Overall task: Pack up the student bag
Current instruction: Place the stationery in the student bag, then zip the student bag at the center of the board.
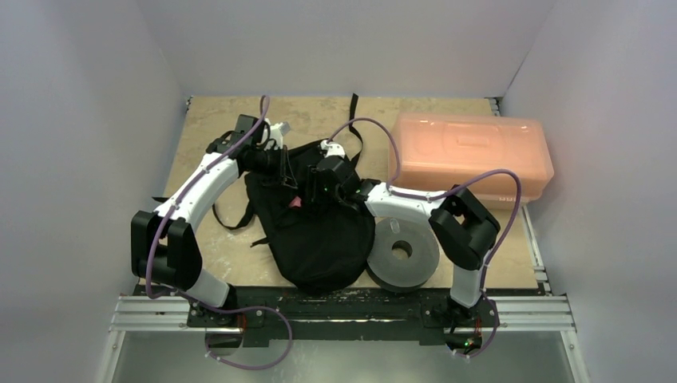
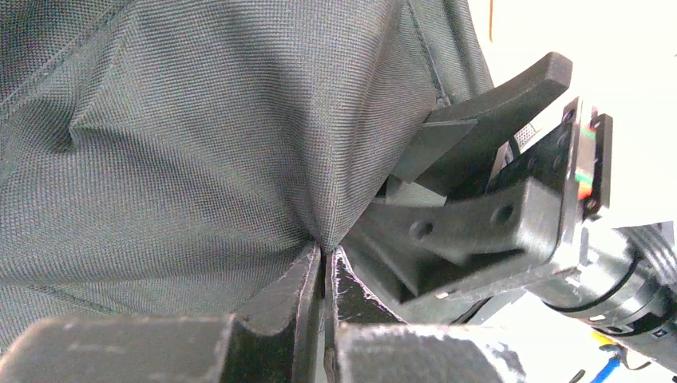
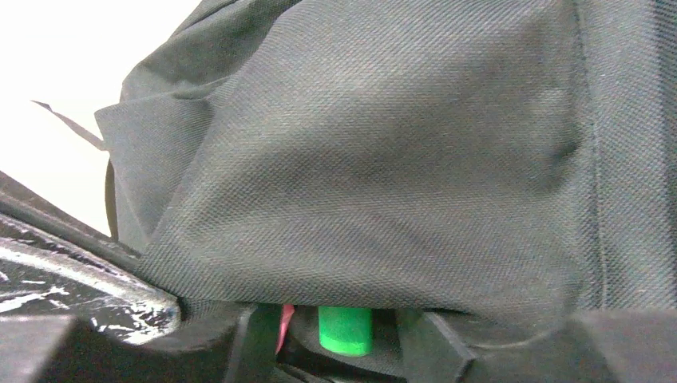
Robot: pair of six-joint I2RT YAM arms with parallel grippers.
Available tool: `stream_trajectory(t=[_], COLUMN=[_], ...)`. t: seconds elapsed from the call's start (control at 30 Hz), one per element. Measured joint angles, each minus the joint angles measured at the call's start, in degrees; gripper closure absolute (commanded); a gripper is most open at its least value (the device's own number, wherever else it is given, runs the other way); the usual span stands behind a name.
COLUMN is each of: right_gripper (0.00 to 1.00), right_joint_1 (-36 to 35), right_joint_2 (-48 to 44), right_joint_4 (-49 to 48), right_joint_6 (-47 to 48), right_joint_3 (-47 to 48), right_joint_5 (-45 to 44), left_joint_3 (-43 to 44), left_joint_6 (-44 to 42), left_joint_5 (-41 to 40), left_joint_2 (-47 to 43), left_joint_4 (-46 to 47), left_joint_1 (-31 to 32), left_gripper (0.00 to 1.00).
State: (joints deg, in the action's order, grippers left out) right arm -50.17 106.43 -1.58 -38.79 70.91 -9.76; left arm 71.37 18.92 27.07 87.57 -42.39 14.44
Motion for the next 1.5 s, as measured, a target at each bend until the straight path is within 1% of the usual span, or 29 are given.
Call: stream_trajectory(t=[0.07, 0.23, 0.27, 0.4, 0.47, 0.53, 0.57, 0.6, 0.63, 0.7, 0.77, 0.83, 0.87, 0.93, 0.97, 1.07, 1.13, 1.27, 1.37, 1.4, 1.47, 1.5], right_gripper=[0.26, 0.16, 0.12, 0.07, 0.05, 0.03, 0.03, 0.03, 0.03, 0.04, 0.04, 0.05, 0.05, 0.06, 0.06, 0.07, 0.08, 0.11, 0.17, 0.19, 0.20, 0.23], right_joint_1=[-0.3, -0.7, -0.6, -0.3, 0.0, 0.4, 0.4, 0.3, 0.2, -0.9, -2.3, -4.2, -5.1, -7.1, -8.3, -11.6, -13.3, -15.7, -16.4, -16.5, -16.7, -16.9], right_joint_2=[-0.1, -2.8, -3.8, -10.9, -15.6, -19.3, -21.2, -22.6, -23.2, -22.3, -21.0, -19.6, -19.0, -18.0, -17.6, -16.7, -15.6, -10.5, -5.8, -4.1, -0.2, 1.4], right_joint_4=[-1.2, 1.9, 2.6, 4.2, 3.4, -0.1, -2.7, -5.3, -7.5, -10.9, -14.1, -15.2, -15.3, -15.2, -15.2, -14.7, -13.1, -9.6, -7.0, -5.8, -3.7, -3.0], right_joint_6=[0.9, 3.1, 3.5, 6.8, 10.2, 13.4, 14.9, 16.1, 17.0, 17.4, 17.4, 17.2, 17.1, 16.7, 16.6, 16.7, 17.4, 20.5, 23.7, 24.7, 26.5, 27.2], right_joint_3=[-0.6, -0.7, -1.1, -5.5, -8.9, -13.1, -15.7, -18.1, -19.7, -20.3, -20.2, -19.3, -18.6, -17.0, -16.2, -14.0, -11.6, -3.8, 2.2, 4.4, 8.9, 10.6], right_joint_5=[0.2, 0.7, 0.9, 3.4, 5.9, 9.3, 11.2, 12.8, 14.1, 15.1, 15.3, 13.9, 12.9, 9.9, 8.0, 2.5, -0.7, -6.7, -10.8, -12.2, -14.6, -15.6], left_joint_3=[0.0, 0.0, 0.0, 0.0, 0.0, 0.0, 0.0, 0.0, 0.0, 0.0, 0.0, 0.0, 0.0, 0.0, 0.0, -0.1, -0.4, -2.5, -5.1, -5.9, -8.4, -9.5], left_joint_6=[0.0, 0.0, 0.0, 0.0, 0.0, 0.0, 0.0, 0.0, 0.0, -0.2, -0.5, -0.8, -1.0, -1.2, -1.2, -0.9, -0.4, 1.8, 4.8, 5.7, 7.8, 8.7], left_joint_5=[0.0, 0.2, 0.2, 0.2, 0.2, 0.1, 0.1, 0.1, 0.1, 0.2, 0.2, -0.2, -0.6, -2.2, -2.9, -7.7, -12.9, -27.3, -37.5, -39.6, -43.0, -44.2], left_joint_2=[0.0, 0.0, 0.0, 0.0, 0.0, 0.0, 0.0, 0.0, 0.0, 0.0, -0.1, -0.8, -1.6, -4.4, -6.1, -14.5, -21.7, -36.4, -44.8, -46.6, -50.4, -51.8], left_joint_4=[0.2, 0.3, 0.2, -0.2, -0.5, -0.7, -0.7, -0.7, -0.7, -0.8, -1.1, -1.6, -1.9, -2.4, -2.6, -3.2, -3.2, -3.4, -4.8, -5.5, -6.6, -7.4], left_joint_1=[0.1, 0.3, 0.3, 0.3, 0.3, 0.3, 0.3, 0.3, 0.3, 0.3, 0.3, 0.3, 0.2, 0.1, -0.1, -1.4, -2.4, -3.8, -4.3, -4.3, -4.3, -4.3], left_gripper=[1.00, 1.00, 1.00, 1.00, 1.00, 1.00, 0.97, 0.92, 0.85, 0.67, 0.53, 0.44, 0.37, 0.17, 0.13, 0.09, 0.08, 0.08, 0.08, 0.09, 0.09, 0.09])
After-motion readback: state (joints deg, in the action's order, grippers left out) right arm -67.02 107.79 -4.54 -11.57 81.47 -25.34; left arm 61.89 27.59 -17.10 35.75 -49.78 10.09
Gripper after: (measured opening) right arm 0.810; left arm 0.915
